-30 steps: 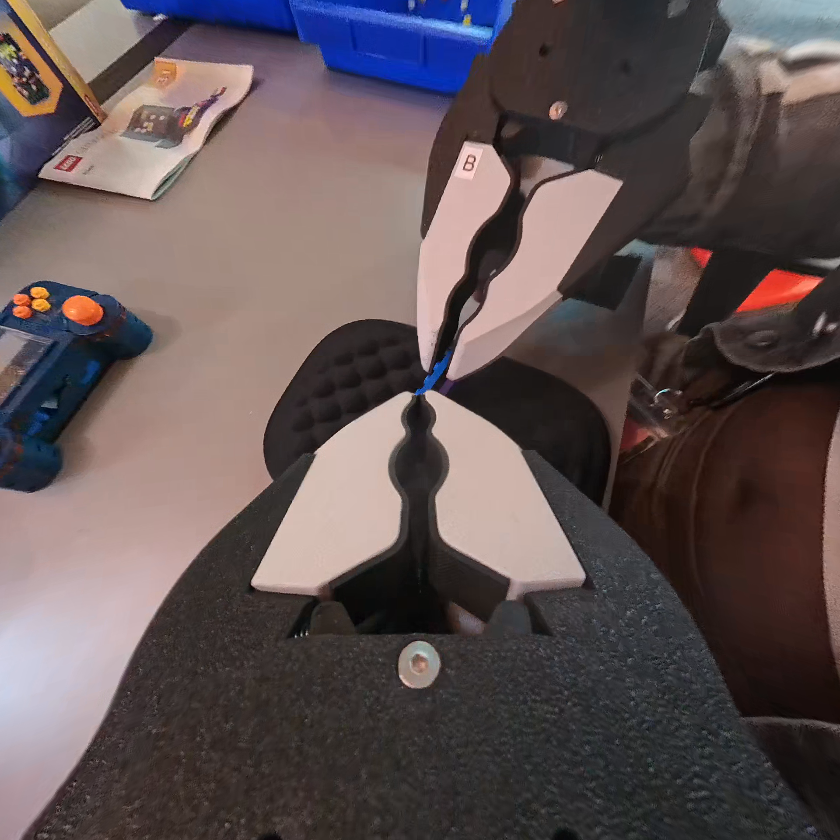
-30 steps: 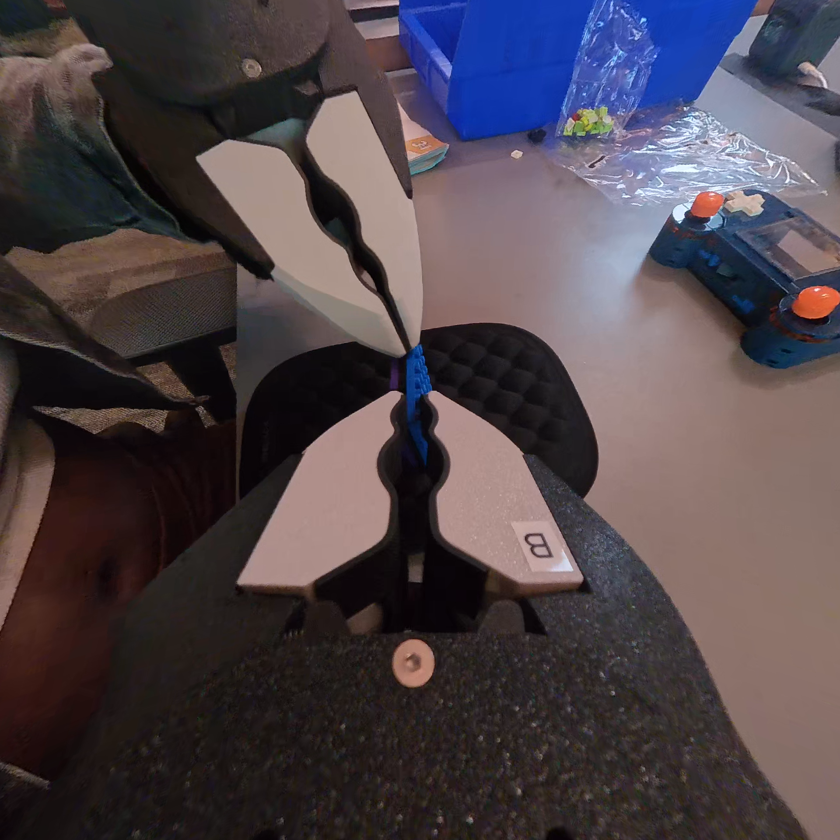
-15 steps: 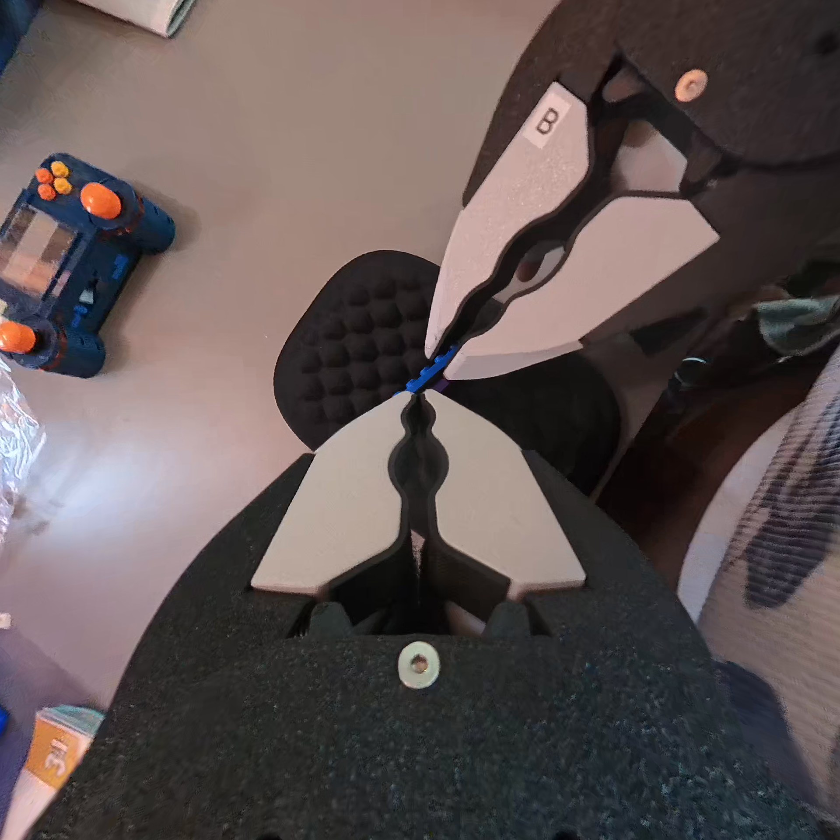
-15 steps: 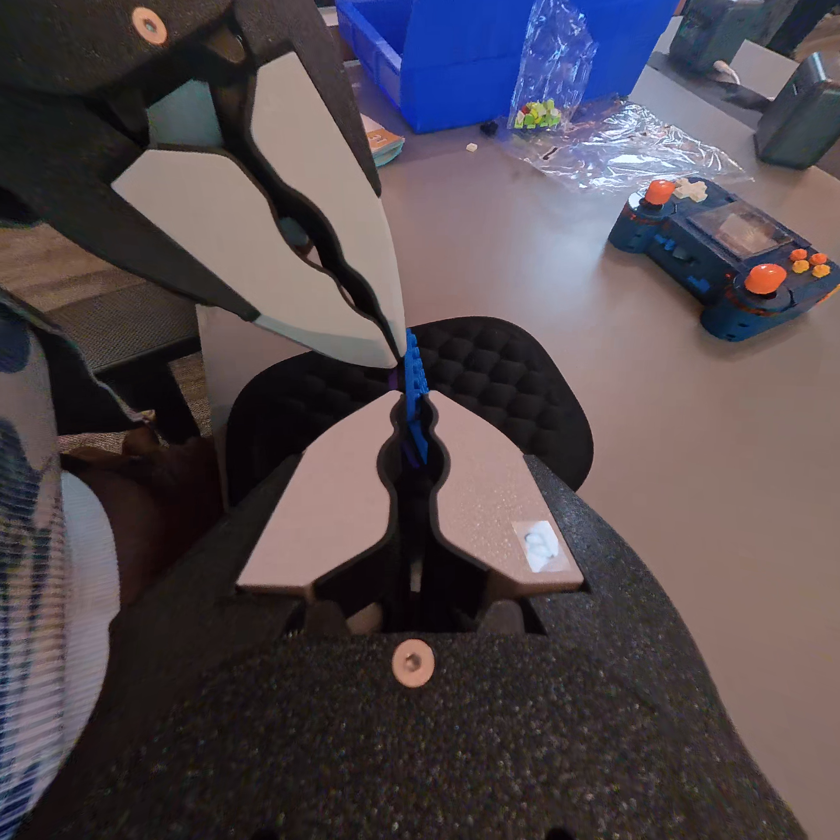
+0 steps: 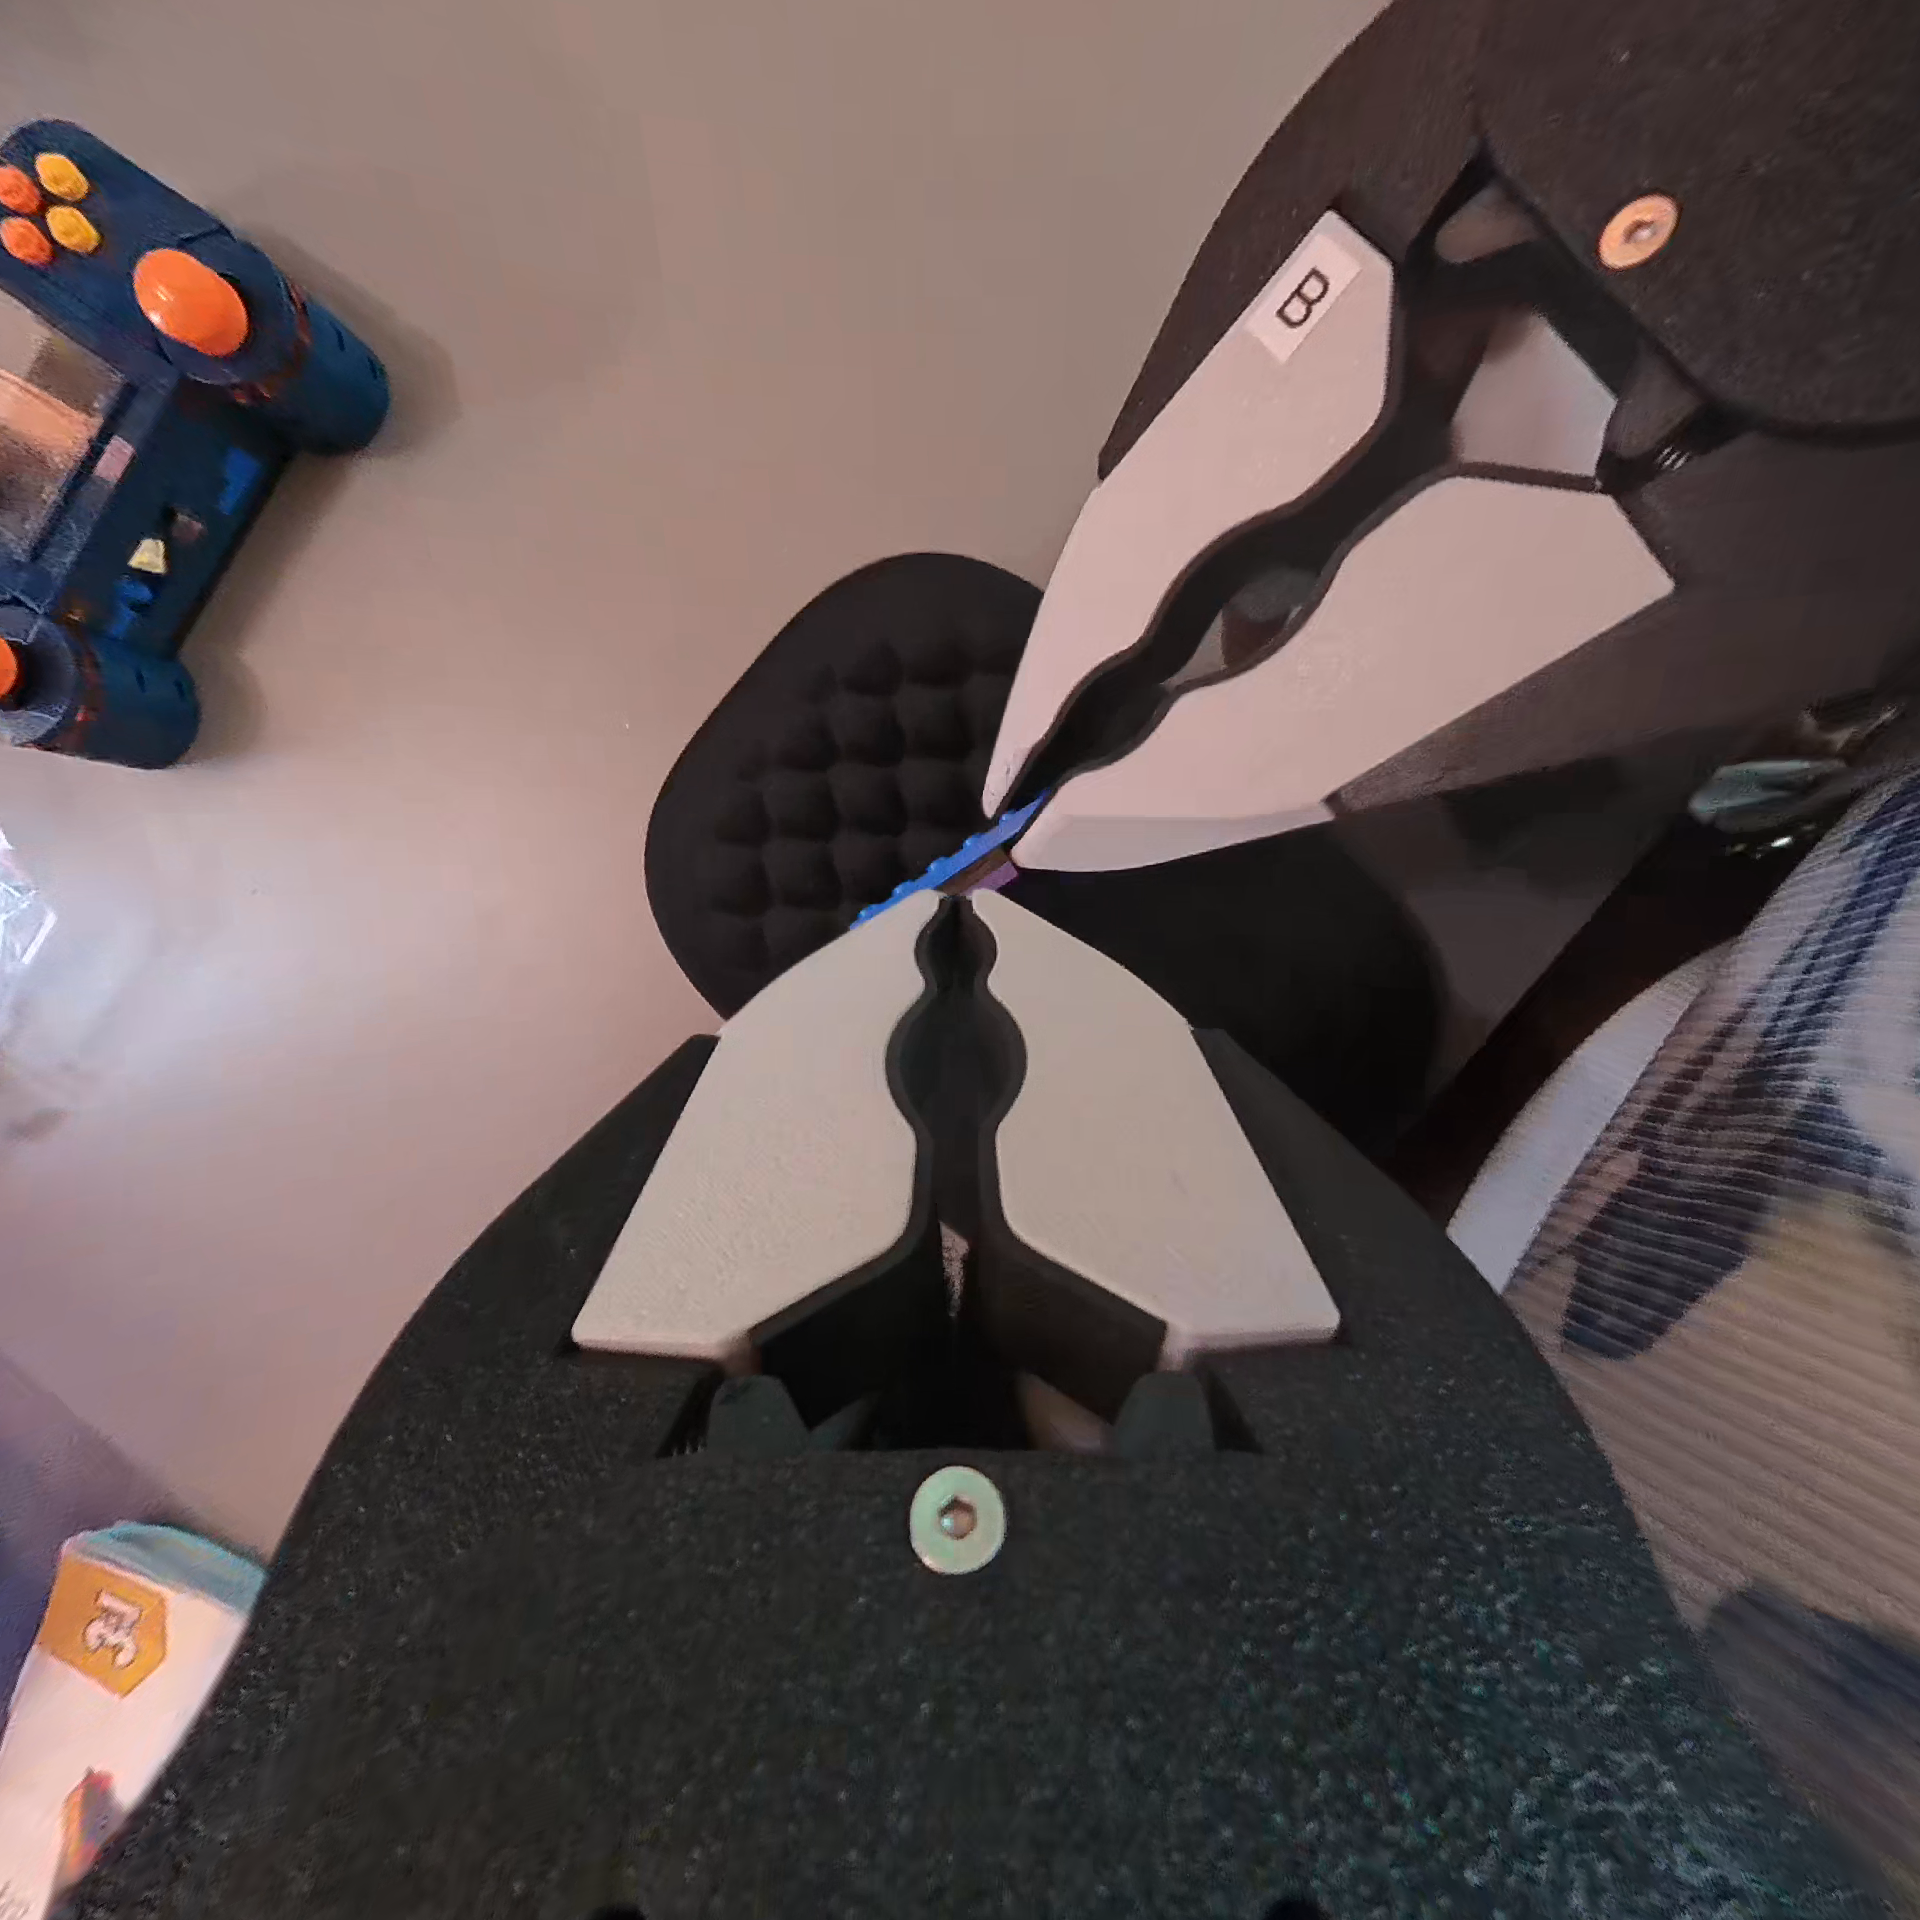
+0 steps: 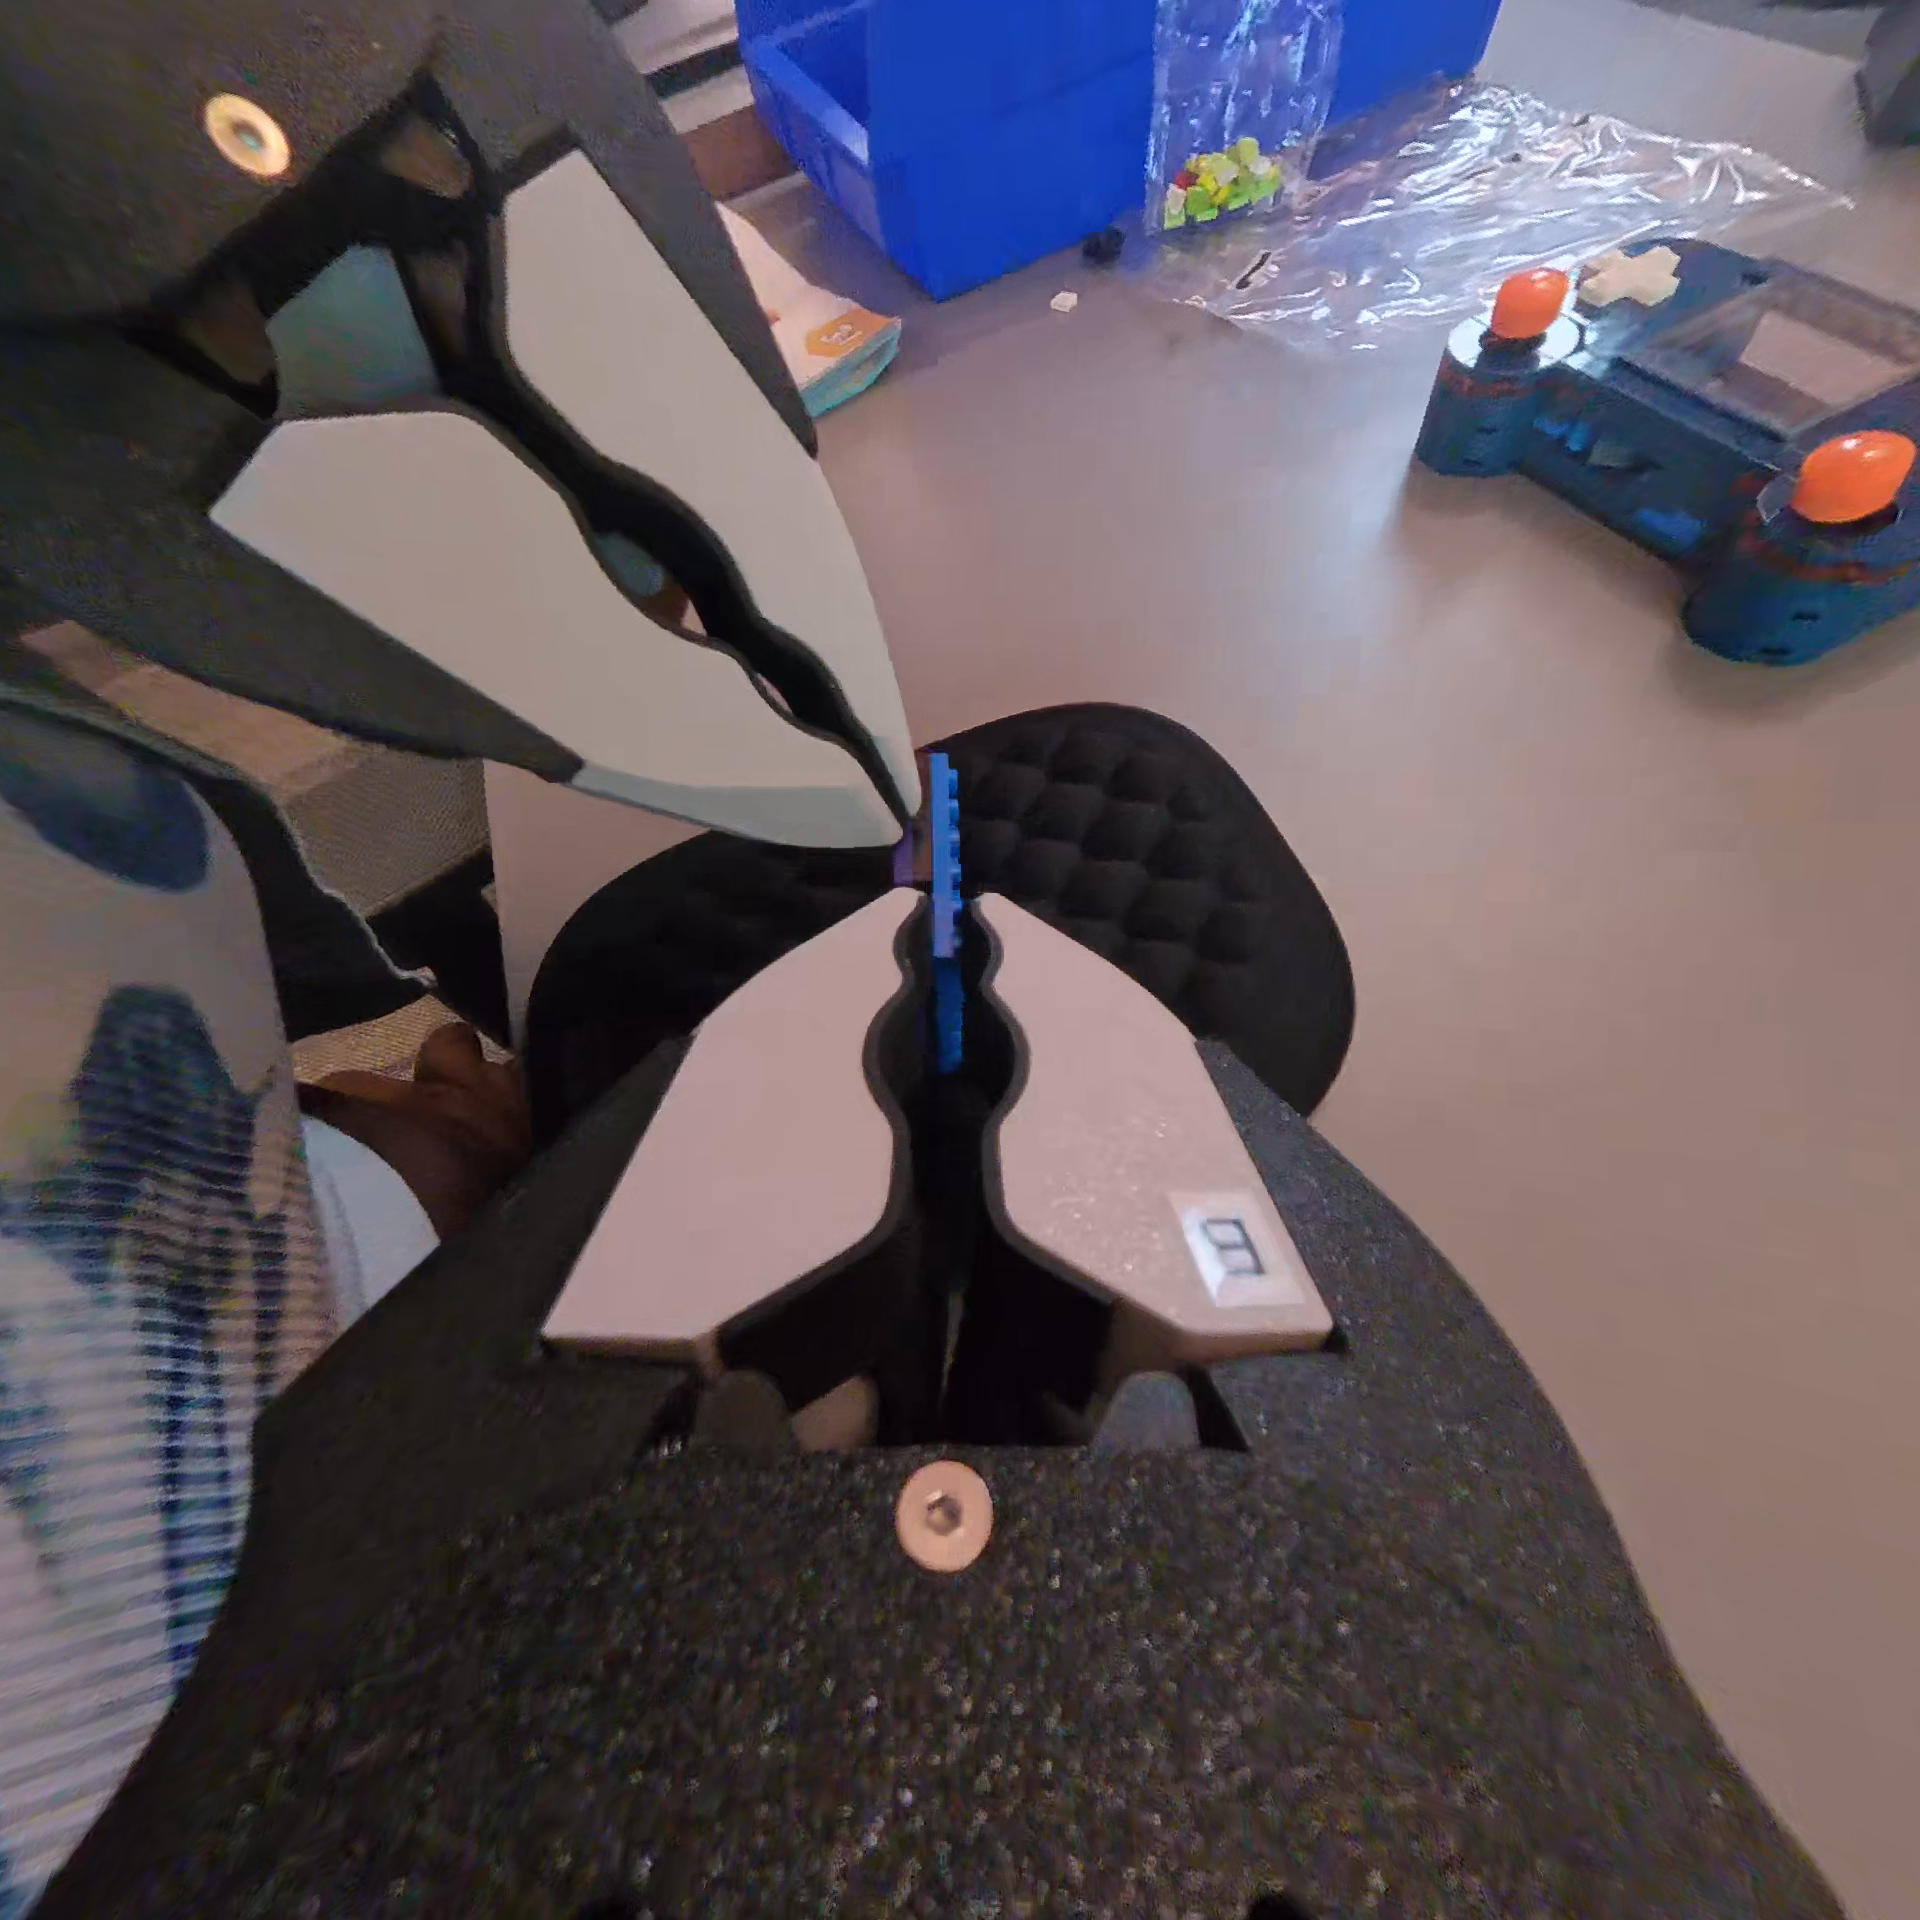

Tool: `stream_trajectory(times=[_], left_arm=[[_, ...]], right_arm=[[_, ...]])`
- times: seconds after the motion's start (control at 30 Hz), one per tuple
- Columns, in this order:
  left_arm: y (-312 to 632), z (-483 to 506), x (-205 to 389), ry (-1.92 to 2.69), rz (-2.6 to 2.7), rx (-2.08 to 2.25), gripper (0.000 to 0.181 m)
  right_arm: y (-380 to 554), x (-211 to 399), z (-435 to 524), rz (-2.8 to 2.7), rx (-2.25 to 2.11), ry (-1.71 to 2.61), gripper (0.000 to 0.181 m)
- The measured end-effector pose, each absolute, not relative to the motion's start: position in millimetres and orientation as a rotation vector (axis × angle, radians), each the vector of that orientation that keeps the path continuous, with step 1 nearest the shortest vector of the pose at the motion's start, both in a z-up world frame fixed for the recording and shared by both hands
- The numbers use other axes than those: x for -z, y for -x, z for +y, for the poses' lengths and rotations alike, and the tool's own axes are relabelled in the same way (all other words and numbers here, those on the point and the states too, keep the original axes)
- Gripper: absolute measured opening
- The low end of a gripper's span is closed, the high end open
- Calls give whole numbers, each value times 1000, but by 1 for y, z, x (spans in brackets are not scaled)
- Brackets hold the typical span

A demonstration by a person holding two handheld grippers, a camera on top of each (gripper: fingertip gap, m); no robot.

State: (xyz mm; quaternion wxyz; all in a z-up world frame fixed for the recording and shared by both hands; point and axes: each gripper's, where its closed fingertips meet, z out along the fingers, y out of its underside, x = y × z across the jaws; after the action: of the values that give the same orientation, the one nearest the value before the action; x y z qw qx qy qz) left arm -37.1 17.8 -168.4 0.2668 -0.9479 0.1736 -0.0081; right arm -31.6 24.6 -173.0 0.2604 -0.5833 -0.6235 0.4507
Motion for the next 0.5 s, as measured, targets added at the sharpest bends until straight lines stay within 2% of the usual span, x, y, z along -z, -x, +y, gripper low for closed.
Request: stream_trajectory(times=[0.03, 0.5], left_arm=[[38, 19, 169, 2557, 468, 34, 0], [35, 10, 167, 2546, 454, 23, 0]], right_arm=[[32, 173, 26, -1670, -1262, 1602, 6], [31, 170, 19, -1672, -1192, 1466, 6]])
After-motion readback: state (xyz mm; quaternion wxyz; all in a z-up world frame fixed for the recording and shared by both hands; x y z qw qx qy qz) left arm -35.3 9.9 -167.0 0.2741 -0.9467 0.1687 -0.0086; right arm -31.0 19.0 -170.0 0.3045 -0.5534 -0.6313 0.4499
